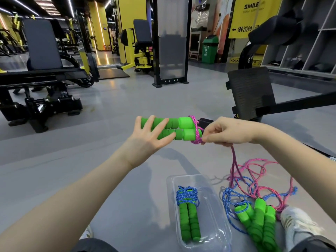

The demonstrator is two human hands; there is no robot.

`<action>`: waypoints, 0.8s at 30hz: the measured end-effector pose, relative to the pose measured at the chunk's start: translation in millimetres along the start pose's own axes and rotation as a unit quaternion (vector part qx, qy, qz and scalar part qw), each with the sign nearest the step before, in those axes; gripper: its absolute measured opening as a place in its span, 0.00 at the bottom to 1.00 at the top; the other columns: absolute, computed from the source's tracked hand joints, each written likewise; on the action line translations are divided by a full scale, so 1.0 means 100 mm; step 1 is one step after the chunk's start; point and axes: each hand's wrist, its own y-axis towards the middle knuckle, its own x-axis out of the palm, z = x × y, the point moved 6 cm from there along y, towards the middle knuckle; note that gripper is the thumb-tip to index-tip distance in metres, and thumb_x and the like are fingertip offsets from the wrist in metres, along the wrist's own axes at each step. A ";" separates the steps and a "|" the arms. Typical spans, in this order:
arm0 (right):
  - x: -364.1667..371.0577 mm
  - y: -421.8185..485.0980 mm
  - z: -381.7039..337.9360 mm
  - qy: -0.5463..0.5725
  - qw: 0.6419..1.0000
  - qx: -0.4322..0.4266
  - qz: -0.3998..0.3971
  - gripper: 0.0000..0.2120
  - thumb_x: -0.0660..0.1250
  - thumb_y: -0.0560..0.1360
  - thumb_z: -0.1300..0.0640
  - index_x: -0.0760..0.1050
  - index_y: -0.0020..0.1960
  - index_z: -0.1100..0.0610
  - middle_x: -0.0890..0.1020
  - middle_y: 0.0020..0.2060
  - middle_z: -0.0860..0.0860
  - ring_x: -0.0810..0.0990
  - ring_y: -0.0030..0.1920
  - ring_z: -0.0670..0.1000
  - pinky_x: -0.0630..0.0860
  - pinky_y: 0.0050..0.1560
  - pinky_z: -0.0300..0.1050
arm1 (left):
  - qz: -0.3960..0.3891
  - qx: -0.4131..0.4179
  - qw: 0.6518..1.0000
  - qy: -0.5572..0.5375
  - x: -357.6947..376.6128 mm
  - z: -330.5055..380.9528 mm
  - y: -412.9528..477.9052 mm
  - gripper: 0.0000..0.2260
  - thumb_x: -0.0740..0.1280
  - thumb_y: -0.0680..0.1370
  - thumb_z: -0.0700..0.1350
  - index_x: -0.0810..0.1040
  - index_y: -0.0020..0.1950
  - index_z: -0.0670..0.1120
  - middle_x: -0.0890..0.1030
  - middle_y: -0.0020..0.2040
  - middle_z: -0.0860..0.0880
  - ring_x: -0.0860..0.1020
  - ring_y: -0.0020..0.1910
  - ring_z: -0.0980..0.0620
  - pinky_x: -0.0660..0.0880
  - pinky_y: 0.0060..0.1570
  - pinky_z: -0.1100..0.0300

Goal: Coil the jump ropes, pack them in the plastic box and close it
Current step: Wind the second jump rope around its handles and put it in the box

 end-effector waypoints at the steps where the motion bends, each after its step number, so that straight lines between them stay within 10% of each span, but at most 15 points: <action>1: -0.05 0.00 -0.04 -0.014 1.000 -0.019 0.020 0.07 0.66 0.76 0.57 0.81 0.43 0.59 0.71 0.27 0.53 0.66 0.27 0.46 0.64 0.30 0.39 | 0.000 0.013 1.000 -0.003 0.00 0.04 0.01 0.22 0.57 0.72 0.31 0.70 0.62 0.48 0.77 0.61 0.36 0.77 0.49 0.33 0.74 0.45 0.40; 12: -0.34 0.07 0.04 0.132 0.972 -0.079 0.175 0.12 0.67 0.75 0.54 0.78 0.36 0.60 0.72 0.25 0.52 0.64 0.25 0.45 0.60 0.24 0.32 | 0.066 0.095 0.990 -0.081 -0.14 0.42 0.15 0.16 0.58 0.79 0.37 0.66 0.65 0.51 0.70 0.65 0.37 0.76 0.52 0.34 0.71 0.49 0.39; 20: -0.01 0.24 0.40 0.430 0.900 -0.026 0.068 0.17 0.76 0.59 0.40 0.76 0.29 0.52 0.74 0.25 0.49 0.71 0.25 0.45 0.71 0.29 0.37 | 0.125 0.068 0.983 -0.116 -0.34 0.50 0.34 0.17 0.61 0.79 0.37 0.68 0.64 0.52 0.69 0.65 0.39 0.76 0.53 0.35 0.71 0.50 0.40; 24: 0.19 0.21 0.62 0.513 0.833 0.085 0.187 0.15 0.58 0.80 0.61 0.73 0.60 0.69 0.79 0.53 0.60 0.81 0.50 0.55 0.73 0.50 0.26 | 0.121 0.004 0.988 -0.099 -0.27 0.31 0.32 0.16 0.61 0.78 0.35 0.69 0.63 0.51 0.76 0.62 0.37 0.78 0.50 0.35 0.72 0.46 0.44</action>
